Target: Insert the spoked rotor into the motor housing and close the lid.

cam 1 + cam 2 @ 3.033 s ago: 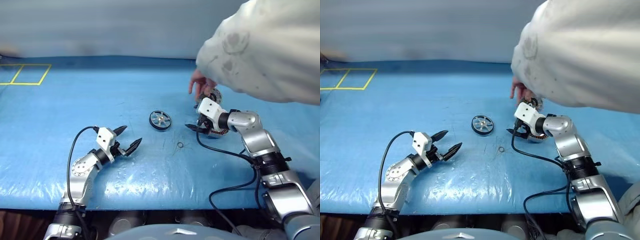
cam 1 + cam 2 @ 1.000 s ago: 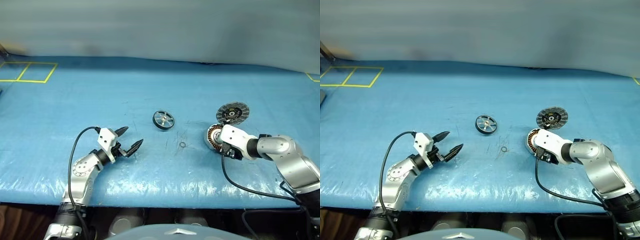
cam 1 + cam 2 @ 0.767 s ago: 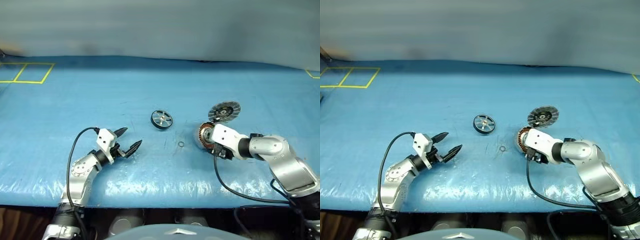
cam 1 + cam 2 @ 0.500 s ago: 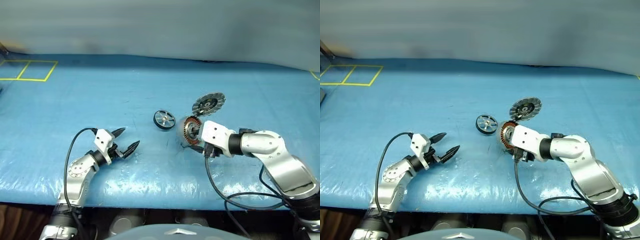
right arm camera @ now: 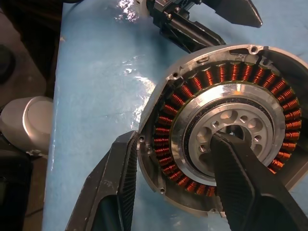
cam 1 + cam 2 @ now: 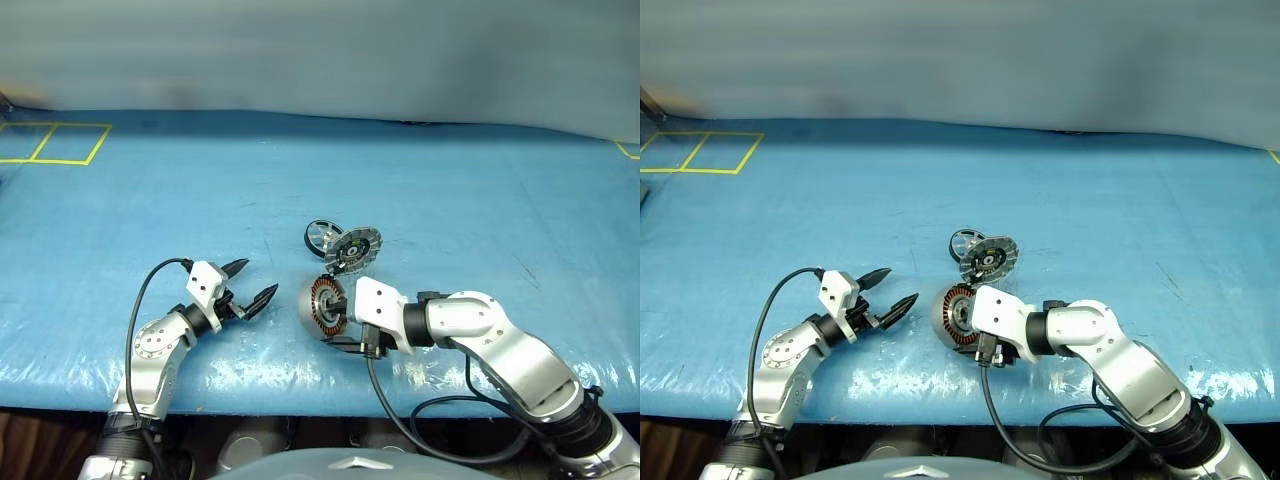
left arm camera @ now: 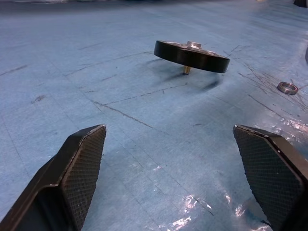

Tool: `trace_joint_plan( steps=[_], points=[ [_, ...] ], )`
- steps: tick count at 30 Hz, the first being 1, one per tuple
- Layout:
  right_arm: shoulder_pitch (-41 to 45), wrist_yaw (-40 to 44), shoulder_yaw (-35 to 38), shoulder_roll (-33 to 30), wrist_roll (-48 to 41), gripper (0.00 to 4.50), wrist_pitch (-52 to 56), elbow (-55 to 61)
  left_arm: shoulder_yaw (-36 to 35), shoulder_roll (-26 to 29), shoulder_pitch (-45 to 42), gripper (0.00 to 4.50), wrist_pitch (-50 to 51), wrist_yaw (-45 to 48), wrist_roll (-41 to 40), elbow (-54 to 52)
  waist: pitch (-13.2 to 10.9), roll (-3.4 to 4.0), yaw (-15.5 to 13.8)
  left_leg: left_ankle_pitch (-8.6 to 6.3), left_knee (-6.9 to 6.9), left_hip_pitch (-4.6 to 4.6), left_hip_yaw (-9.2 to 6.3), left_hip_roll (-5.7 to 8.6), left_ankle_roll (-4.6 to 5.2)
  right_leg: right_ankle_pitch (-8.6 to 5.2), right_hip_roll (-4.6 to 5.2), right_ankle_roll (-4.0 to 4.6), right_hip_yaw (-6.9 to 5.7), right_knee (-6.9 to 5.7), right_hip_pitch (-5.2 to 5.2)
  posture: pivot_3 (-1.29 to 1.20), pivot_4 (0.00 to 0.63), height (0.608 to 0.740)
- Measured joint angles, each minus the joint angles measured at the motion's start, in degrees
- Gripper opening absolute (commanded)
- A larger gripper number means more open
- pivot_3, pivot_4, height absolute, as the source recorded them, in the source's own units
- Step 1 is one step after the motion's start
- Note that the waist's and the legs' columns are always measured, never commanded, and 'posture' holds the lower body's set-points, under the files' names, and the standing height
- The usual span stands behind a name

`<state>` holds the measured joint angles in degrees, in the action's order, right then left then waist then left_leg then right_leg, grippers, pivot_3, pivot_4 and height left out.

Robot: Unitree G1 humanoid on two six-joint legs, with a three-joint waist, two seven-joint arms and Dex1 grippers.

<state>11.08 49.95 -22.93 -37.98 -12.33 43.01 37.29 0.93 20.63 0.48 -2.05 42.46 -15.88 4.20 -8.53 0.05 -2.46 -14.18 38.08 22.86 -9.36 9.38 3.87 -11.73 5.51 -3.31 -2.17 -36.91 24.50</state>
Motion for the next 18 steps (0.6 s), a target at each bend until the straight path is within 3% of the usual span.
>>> trace_joint_plan(
  steps=[12, 13, 17, 18],
  points=[
    [2.36, -2.99, -4.4, 3.66, 0.73, 2.01, 1.24, -4.34, -0.54, 1.06, 0.89, 4.5, 0.66, -0.76, -0.01, -0.97, 0.0, 0.0, 0.01, 0.0, 0.01, -0.04, 0.01, 0.02, 0.0, 0.01, 0.0, 0.0, 0.01, 0.0, -0.02, 0.0, 0.15, 0.74],
    [2.57, -3.23, -4.44, 3.7, 0.75, 2.67, 1.24, -4.47, -0.53, 1.05, 0.88, 4.5, 0.66, -0.81, -0.01, -0.97, 0.0, 0.0, 0.03, 0.0, 0.01, -0.04, 0.01, 0.01, 0.0, 0.01, -0.01, 0.0, 0.01, -0.01, -0.02, 0.0, 0.15, 0.74],
    [3.04, -4.71, -3.53, 4.97, 0.52, 3.79, 1.3, -5.06, -0.47, 1.03, 0.82, 4.5, 0.65, -1.04, -0.01, -0.97, 0.01, 0.0, 0.05, 0.01, 0.0, -0.09, 0.01, 0.0, -0.01, 0.01, -0.02, 0.01, 0.02, -0.03, -0.04, 0.0, 0.15, 0.74],
    [3.02, -5.48, -2.83, 6.01, 0.08, 3.79, 1.55, -5.23, -0.54, 1.0, 0.8, 4.5, 0.66, -1.19, 0.0, -0.95, 0.0, 0.0, 0.07, 0.01, -0.01, -0.1, 0.01, 0.0, -0.01, 0.01, -0.02, 0.02, 0.02, -0.03, -0.04, 0.0, 0.15, 0.74]
  ],
)
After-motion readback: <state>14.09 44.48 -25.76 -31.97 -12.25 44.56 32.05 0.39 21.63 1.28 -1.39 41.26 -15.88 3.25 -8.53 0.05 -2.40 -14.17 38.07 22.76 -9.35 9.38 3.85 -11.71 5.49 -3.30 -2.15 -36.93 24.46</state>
